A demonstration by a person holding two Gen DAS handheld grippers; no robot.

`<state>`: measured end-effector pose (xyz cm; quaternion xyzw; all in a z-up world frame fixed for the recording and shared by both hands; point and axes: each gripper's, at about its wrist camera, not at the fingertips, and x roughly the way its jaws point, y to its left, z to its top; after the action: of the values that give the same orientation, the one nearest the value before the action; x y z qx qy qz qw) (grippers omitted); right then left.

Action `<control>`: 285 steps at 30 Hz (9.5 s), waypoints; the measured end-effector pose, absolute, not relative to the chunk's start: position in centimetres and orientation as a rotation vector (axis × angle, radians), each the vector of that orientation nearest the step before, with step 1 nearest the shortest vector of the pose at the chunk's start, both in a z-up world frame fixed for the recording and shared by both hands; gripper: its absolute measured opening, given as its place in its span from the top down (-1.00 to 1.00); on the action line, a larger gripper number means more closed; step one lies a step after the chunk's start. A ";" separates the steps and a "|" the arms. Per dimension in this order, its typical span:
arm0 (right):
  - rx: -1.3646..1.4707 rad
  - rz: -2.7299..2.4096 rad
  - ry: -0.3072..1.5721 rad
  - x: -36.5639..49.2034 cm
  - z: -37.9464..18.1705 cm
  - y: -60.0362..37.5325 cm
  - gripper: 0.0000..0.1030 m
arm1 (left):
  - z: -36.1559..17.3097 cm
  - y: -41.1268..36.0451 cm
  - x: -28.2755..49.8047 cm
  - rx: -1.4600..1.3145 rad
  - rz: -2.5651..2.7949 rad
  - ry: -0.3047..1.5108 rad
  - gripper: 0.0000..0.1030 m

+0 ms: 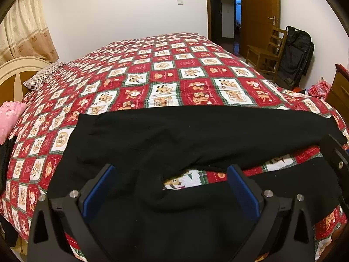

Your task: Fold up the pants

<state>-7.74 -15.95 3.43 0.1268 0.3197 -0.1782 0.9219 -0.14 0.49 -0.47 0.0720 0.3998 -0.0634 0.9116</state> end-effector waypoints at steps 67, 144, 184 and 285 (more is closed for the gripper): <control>0.272 -0.364 0.687 -7.5 2.5 -15.8 -0.98 | -1.5 1.0 0.1 0.172 -0.114 0.863 -1.00; -0.484 0.341 0.663 -4.8 -3.5 -4.3 0.90 | -1.5 14.2 14.5 -0.270 -0.091 1.059 -1.00; -0.478 0.455 0.807 -13.7 -8.0 -2.6 0.83 | -7.3 21.7 -3.6 -0.261 0.061 0.896 0.56; 1.022 -0.533 0.541 -30.2 -5.3 -42.8 0.98 | -7.8 16.3 -0.8 -0.030 0.127 0.864 -0.48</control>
<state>-30.19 -42.79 -5.26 0.4772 0.2525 -0.2489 0.8041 -0.83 16.27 -7.80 -0.0143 0.4184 0.0615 0.9061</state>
